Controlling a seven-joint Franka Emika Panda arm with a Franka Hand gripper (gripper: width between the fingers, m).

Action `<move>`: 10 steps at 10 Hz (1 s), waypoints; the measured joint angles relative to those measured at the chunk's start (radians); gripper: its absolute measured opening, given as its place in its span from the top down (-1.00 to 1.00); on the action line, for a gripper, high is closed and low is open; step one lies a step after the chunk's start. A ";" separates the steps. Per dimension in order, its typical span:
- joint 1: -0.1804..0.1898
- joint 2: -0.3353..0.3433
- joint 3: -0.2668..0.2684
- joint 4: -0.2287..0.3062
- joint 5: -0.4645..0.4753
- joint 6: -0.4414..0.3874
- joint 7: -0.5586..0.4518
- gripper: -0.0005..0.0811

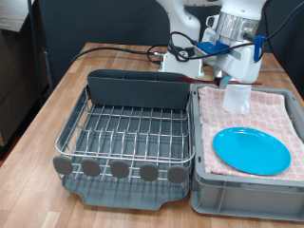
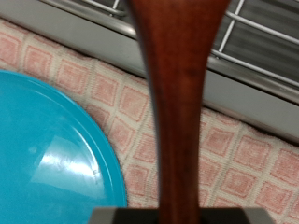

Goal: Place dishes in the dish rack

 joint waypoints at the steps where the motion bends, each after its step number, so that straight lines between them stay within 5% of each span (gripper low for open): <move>1: -0.002 -0.005 -0.007 -0.001 0.007 -0.025 0.009 0.80; 10: -0.007 -0.304 -0.142 -0.160 0.080 -0.211 0.015 0.80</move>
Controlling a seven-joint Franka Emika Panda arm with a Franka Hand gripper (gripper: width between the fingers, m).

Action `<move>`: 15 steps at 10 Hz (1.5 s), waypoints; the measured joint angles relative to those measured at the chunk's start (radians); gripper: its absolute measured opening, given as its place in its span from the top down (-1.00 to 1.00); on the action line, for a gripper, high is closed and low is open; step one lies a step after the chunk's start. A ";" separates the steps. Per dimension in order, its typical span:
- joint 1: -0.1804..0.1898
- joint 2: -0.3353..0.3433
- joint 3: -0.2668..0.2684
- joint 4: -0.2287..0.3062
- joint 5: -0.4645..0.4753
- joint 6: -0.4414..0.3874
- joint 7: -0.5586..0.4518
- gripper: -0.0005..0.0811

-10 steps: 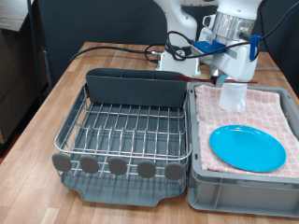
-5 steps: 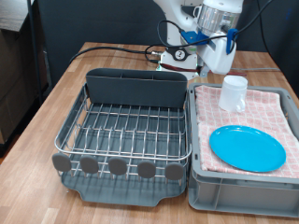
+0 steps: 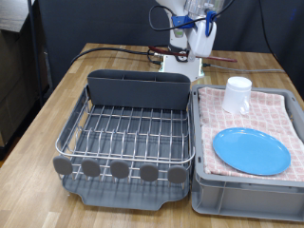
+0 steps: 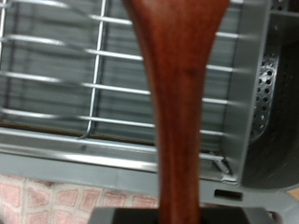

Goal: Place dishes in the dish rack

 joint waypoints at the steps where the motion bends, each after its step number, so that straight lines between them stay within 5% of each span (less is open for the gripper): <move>1: 0.000 -0.040 -0.021 -0.028 0.001 0.002 -0.019 0.80; 2: 0.006 -0.091 -0.036 -0.063 0.007 0.007 -0.037 0.80; 8: 0.005 -0.087 -0.048 -0.056 0.034 -0.034 -0.017 0.80; 15: 0.044 -0.083 -0.238 -0.120 0.279 -0.005 -0.245 0.80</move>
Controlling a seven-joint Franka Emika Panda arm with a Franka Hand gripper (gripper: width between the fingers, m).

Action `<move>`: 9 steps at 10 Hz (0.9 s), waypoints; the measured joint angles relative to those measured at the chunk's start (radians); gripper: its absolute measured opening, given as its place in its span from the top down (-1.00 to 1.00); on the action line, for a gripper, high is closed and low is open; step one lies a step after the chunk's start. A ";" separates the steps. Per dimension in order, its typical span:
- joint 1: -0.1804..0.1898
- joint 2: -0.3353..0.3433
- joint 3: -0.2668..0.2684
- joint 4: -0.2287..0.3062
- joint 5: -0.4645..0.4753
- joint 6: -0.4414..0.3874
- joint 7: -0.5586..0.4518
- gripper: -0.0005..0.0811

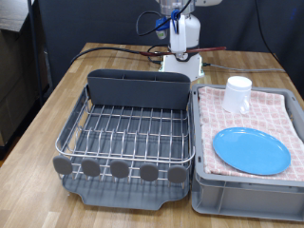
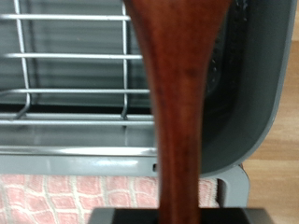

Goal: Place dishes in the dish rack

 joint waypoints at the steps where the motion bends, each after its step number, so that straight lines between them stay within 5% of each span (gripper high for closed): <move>1: 0.004 0.003 -0.030 -0.009 0.024 0.004 -0.045 0.80; 3: 0.007 0.010 -0.056 -0.026 0.031 0.050 -0.096 0.80; 6: 0.010 0.015 -0.083 -0.006 0.085 -0.006 -0.106 0.80; 9: 0.046 0.051 -0.190 0.007 0.237 -0.052 -0.241 0.80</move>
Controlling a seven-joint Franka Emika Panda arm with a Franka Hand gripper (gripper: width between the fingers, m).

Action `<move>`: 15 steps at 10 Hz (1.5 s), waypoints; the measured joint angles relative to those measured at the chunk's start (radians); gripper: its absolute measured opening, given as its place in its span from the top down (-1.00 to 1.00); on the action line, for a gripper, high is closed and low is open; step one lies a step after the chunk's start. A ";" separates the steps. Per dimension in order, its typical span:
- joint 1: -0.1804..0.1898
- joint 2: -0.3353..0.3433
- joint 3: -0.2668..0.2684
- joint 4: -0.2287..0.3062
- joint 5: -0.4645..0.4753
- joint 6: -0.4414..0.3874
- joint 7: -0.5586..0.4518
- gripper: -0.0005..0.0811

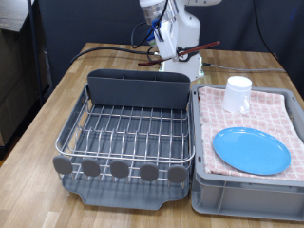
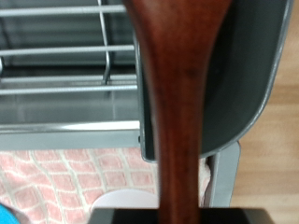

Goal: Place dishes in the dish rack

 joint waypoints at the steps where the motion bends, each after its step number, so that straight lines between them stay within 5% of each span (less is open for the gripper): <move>1: 0.011 0.018 -0.040 0.000 0.045 -0.003 -0.057 0.80; 6: 0.023 0.116 -0.177 0.004 0.161 -0.012 -0.246 0.80; 11: 0.022 0.187 -0.196 0.001 0.165 0.123 -0.279 0.80; 13: 0.022 0.203 -0.185 0.002 0.151 0.157 -0.266 -0.02; 14: 0.020 0.204 -0.165 0.005 0.118 0.182 -0.228 -0.02; 15: 0.016 0.207 -0.137 0.008 0.063 0.208 -0.162 -0.42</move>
